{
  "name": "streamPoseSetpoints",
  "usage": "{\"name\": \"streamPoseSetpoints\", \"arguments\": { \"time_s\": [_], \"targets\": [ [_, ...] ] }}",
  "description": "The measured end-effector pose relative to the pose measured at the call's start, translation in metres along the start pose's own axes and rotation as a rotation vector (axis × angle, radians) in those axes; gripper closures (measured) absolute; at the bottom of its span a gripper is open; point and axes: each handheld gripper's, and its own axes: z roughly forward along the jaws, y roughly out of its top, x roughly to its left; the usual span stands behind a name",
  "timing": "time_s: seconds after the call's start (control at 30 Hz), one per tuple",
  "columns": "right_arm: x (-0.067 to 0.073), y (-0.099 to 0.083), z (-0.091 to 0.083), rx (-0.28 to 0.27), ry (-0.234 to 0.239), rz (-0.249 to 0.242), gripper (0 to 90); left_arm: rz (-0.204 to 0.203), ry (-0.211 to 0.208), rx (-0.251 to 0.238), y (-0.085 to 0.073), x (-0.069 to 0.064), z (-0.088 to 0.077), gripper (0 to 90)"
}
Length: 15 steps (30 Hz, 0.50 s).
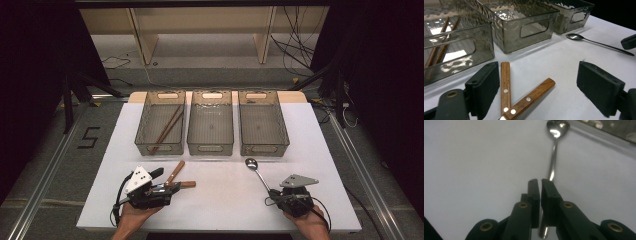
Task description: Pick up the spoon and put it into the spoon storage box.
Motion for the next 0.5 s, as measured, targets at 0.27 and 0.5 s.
{"name": "streamPoseSetpoints", "arguments": {
  "time_s": [0.27, 0.5],
  "targets": [
    [-0.01, 0.021, 0.009, -0.014, -0.028, 0.042, 53.0, 0.0, -0.002, 0.002, 0.0, -0.001, 0.001, 18.4],
    [-0.017, 0.049, 0.027, 0.052, -0.008, 0.093, 47.0, -0.002, -0.006, 0.001, 0.0, 0.0, 0.001, 18.4]
  ]
}}
